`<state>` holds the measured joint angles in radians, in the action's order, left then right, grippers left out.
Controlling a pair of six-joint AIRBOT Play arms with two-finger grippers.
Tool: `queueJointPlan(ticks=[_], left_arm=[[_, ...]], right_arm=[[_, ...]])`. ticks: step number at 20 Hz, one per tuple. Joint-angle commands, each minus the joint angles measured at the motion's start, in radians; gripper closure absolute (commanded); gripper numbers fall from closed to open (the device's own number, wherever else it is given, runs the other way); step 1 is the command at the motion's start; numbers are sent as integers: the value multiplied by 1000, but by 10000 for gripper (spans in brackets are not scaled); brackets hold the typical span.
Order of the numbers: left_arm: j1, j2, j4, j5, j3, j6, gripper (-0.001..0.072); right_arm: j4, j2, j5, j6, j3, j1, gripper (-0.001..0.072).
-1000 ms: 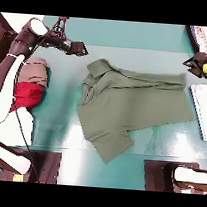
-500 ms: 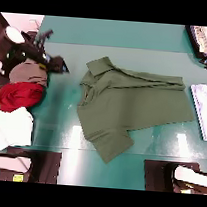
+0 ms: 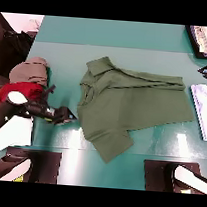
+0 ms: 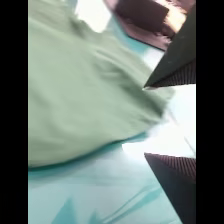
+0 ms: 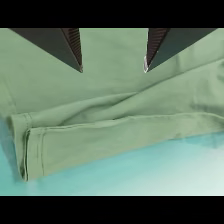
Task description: Fold the shirts.
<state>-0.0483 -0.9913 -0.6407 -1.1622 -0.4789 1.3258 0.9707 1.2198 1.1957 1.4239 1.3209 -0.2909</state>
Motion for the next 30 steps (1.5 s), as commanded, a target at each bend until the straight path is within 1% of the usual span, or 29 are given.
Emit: queueJointPlan(ticks=[1, 4, 7, 12, 16, 24, 28, 30], left_arm=[[-145, 50, 69, 93, 108, 9, 246], [-269, 50, 41, 187, 108, 93, 247], [-322, 50, 41, 190, 108, 106, 247], [-397, 48, 47, 277, 112, 142, 247], [-405, 48, 47, 321, 113, 164, 247], [-405, 48, 42, 264, 153, 167, 247], [-405, 48, 81, 344, 159, 158, 247], [-405, 48, 84, 359, 159, 159, 248]], right_arm=[[-62, -11, -8, -3, -20, 0, 271], [-89, -12, -7, -3, -20, 2, 271], [-89, -12, -2, -3, -20, 2, 272], [-89, -12, 2, -3, -20, 2, 271], [-90, -12, 4, -3, -20, 2, 272], [-90, -12, 18, -3, -20, 2, 271], [-89, -12, 18, -3, -20, 2, 272], [-89, -12, 18, -3, -20, 2, 271]])
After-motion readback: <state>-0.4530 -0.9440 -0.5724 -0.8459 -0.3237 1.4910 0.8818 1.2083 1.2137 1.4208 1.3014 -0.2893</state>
